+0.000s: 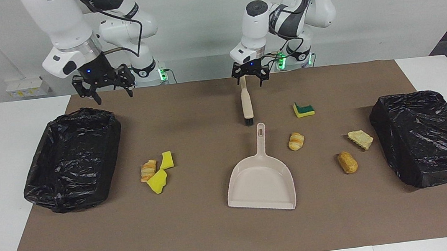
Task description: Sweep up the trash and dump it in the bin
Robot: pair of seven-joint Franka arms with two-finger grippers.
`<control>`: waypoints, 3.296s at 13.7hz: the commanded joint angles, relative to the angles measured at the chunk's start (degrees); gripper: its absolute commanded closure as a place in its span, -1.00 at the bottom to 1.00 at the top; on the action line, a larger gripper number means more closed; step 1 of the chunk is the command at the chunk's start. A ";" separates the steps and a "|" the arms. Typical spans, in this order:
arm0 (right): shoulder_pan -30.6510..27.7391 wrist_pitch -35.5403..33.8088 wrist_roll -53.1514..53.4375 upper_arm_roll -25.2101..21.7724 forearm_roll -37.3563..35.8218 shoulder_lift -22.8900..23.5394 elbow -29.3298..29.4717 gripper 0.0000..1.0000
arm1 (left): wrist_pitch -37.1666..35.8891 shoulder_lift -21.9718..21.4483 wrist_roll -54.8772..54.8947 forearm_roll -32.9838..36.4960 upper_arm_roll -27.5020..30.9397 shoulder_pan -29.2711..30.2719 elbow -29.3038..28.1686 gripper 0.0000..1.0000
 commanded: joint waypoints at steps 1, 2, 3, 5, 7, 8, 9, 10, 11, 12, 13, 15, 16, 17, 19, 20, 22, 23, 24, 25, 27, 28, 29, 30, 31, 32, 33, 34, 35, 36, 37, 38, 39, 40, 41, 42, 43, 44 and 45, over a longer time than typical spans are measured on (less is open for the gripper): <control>4.68 5.73 8.41 0.06 4.26 3.04 -1.08 -1.00 | 2.86 2.38 -3.87 -0.45 1.09 -4.04 -0.72 -1.00; 7.40 8.89 12.45 0.06 5.32 5.41 -1.08 -1.00 | 2.25 2.30 -4.14 -0.45 1.09 -4.23 -0.72 -0.68; 9.43 11.88 16.58 0.06 5.51 7.87 -0.74 -1.00 | 1.89 2.12 -4.32 -0.45 1.09 -4.23 -1.07 -0.01; 12.95 16.54 19.95 0.06 9.96 11.83 -0.47 -1.00 | 0.32 1.69 -4.67 -0.45 1.09 -4.23 -1.33 0.52; 15.07 18.23 23.10 0.06 11.22 13.69 -0.12 -1.00 | -2.14 1.51 -5.20 -0.45 1.09 -4.14 -1.33 1.00; 15.25 18.32 25.04 0.06 11.48 14.21 0.67 -1.00 | -3.28 1.51 -5.20 -0.45 1.17 -3.79 -1.25 1.00; 15.86 19.02 26.62 0.14 11.66 15.87 0.94 -1.00 | -5.91 1.51 -3.98 -0.45 1.35 -3.27 -0.64 1.00; 18.39 21.29 28.55 0.14 12.10 17.28 1.90 -1.00 | -8.89 0.98 -3.19 -0.45 1.61 -1.78 0.07 1.00; 19.55 22.88 29.96 0.14 12.10 18.69 2.34 -1.00 | -11.53 0.46 -0.92 -0.36 1.61 0.49 1.29 1.00; 19.91 24.46 31.20 0.14 12.01 20.01 2.34 -1.00 | -15.12 0.02 1.54 -0.36 1.61 3.21 3.39 1.00; 20.69 25.61 31.99 0.14 11.58 20.89 2.34 -1.00 | -17.94 -0.34 2.70 -0.19 1.70 5.94 4.72 1.00; 21.58 26.32 31.74 0.14 11.05 22.30 2.43 -1.00 | -21.56 -2.00 3.06 0.69 1.79 10.51 6.48 1.00; 22.02 27.54 31.82 0.14 11.22 23.09 3.13 -1.00 | -22.71 -2.62 2.28 1.74 1.70 12.97 6.75 1.00; 23.41 28.94 32.08 0.14 11.48 24.23 3.48 -1.00 | -23.85 -2.97 2.10 2.96 1.70 14.91 7.19 1.00; 25.35 31.23 33.05 0.14 11.57 27.04 4.53 -1.00 | -25.26 -3.15 2.10 5.25 1.70 20.61 9.03 1.00; 25.88 32.81 33.49 0.14 12.01 27.84 4.63 -1.00 | -25.62 -2.98 2.62 5.35 1.70 23.69 10.52 1.00; 26.15 35.28 33.67 0.84 15.25 29.51 4.63 -1.00 | -25.36 -2.28 5.33 6.92 1.70 30.02 13.33 1.00; 26.24 35.98 33.67 1.02 15.79 30.38 4.72 -1.00 | -24.57 -1.05 7.96 7.54 1.70 33.01 14.48 1.00; 26.50 36.34 33.67 1.98 15.62 31.17 4.80 -1.00 | -24.04 0.96 11.64 8.50 1.70 35.47 16.92 1.00; 26.76 38.08 33.67 2.25 15.79 31.36 4.81 -1.00 | -24.39 3.07 14.55 8.60 1.70 37.93 19.56 1.00; 26.77 38.71 33.49 2.34 15.62 31.45 4.81 -1.00 | -24.47 7.02 20.43 11.83 1.70 41.98 24.48 1.00; 26.94 38.80 32.71 2.34 15.09 32.06 4.81 -1.00 | -24.39 9.04 23.34 13.42 1.70 43.65 26.16 1.00; 27.12 39.15 32.53 2.43 14.83 32.93 4.89 -1.00 | -24.04 10.63 26.24 14.31 1.70 45.15 27.22 1.00; 27.73 39.15 32.27 2.34 14.22 32.94 4.81 -1.00 | -23.08 12.30 28.61 15.97 1.70 46.21 27.67 1.00; 27.47 39.24 31.13 2.43 13.60 33.11 4.89 -0.84 | -20.46 13.88 29.42 18.25 1.70 47.09 27.76 1.00; 27.30 39.24 30.51 2.52 13.68 33.46 5.24 -0.80 | -18.87 15.73 29.60 20.27 1.70 47.71 27.76 1.00; 27.21 38.46 30.42 2.43 13.60 34.25 7.68 -0.72 | -18.68 16.27 31.08 22.21 1.70 47.63 27.67 1.00; 27.12 38.19 30.33 2.52 13.59 35.39 9.45 -0.64 | -18.24 16.27 32.32 22.22 1.70 47.80 26.54 1.00; 27.29 38.10 30.33 2.43 13.51 36.45 10.77 -0.63 | -17.11 16.27 32.07 22.05 1.70 49.11 24.44 1.00; 27.29 38.18 30.24 2.43 13.33 36.89 10.87 -0.57 | -15.53 16.27 32.07 21.87 1.61 49.73 22.50 1.00; 27.12 38.19 30.24 2.43 12.55 36.90 10.87 -0.45 | -14.29 15.66 32.15 21.35 1.61 50.08 20.05 1.00; 27.12 38.10 30.24 2.43 12.02 36.90 10.78 -0.43 | -13.06 15.66 32.07 17.00 1.61 50.70 19.50 1.00; 27.12 38.10 30.24 2.43 11.66 36.81 10.78 -0.36 | -12.35 15.74 31.89 10.51 1.70 50.35 19.50 1.00; 27.03 38.10 30.24 2.43 11.75 36.72 10.69 -0.25 | -11.74 15.92 31.89 5.58 1.61 50.00 19.50 1.00; 26.94 37.75 30.24 2.43 11.66 36.72 10.78 0.06 | -11.12 16.01 31.80 2.31 1.44 48.78 19.50 1.00; 26.94 37.31 30.24 2.34 11.57 36.72 10.78 0.35 | -11.20 16.01 31.71 0.79 1.44 46.42 19.50 1.00; 26.59 36.96 30.24 2.34 11.57 36.72 10.69 0.54 | -11.38 15.92 31.63 -0.61 1.35 44.83 19.50 1.00; 26.42 36.43 30.24 2.34 11.05 36.72 10.78 0.72 | -11.64 15.83 31.63 -2.45 1.35 42.90 19.50 1.00; 26.42 36.17 30.24 2.34 10.44 36.63 10.69 0.79 | -11.73 15.75 31.45 -4.21 1.35 40.70 19.50 1.00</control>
